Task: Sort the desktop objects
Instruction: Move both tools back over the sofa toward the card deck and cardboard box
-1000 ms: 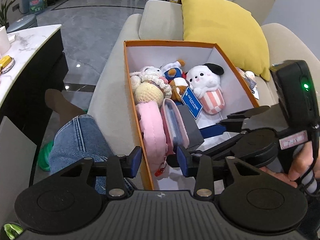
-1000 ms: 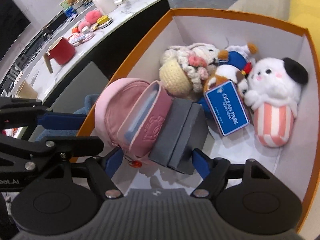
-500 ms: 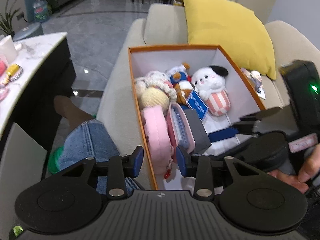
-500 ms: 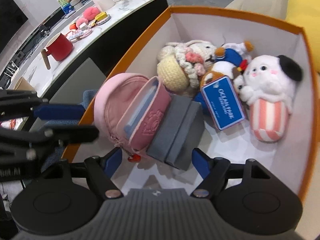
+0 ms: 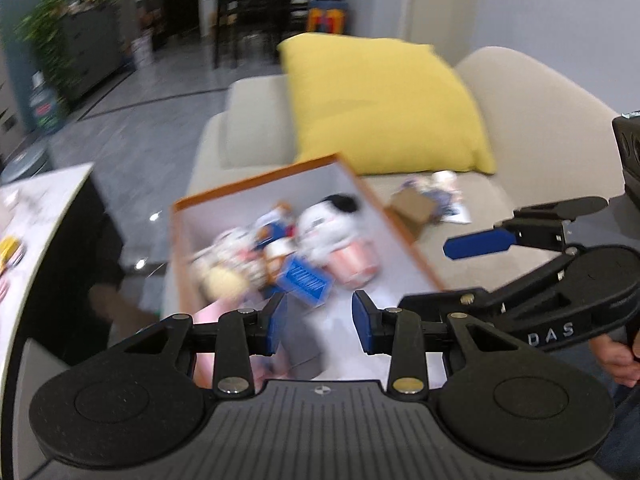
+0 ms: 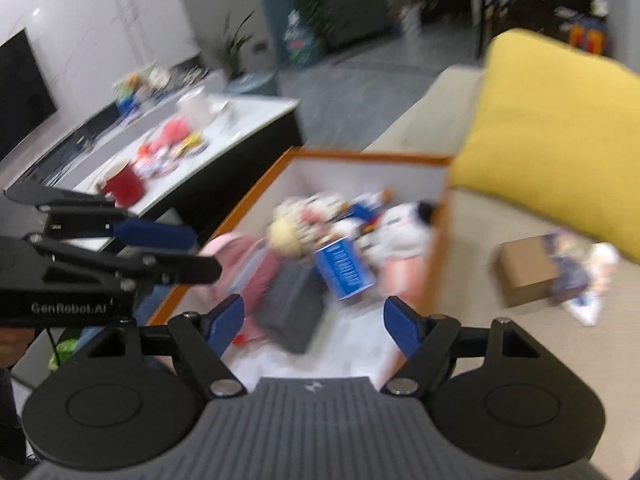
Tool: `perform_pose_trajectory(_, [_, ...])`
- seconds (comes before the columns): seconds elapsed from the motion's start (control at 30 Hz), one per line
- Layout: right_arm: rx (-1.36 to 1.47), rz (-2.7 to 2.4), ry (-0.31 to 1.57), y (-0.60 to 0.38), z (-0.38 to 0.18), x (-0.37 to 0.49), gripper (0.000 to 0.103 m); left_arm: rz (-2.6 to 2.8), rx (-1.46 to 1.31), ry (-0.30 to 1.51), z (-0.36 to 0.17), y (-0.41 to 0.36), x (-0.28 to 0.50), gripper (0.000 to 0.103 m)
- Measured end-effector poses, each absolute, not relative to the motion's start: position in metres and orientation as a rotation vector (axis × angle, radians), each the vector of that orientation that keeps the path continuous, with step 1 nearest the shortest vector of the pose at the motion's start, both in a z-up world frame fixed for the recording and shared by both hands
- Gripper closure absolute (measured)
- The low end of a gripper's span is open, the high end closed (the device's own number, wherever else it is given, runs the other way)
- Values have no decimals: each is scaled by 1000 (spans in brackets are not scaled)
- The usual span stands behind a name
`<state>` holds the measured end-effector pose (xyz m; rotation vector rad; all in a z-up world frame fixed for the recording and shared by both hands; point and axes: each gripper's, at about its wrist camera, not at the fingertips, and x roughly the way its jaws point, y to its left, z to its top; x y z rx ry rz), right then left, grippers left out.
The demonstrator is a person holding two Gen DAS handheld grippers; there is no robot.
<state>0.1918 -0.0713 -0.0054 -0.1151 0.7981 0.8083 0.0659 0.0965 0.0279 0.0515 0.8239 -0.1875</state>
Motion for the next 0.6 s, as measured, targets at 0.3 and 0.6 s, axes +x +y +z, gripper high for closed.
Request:
perform_pose_trajectory(0.3, [-90,565,780,-160,-14,212,25,-314,46,805,24,15,103,62])
perform_pose_trajectory(0.6, [-75,422,748,-210,-33,247,25,-339,125,814,9,-39,139,59])
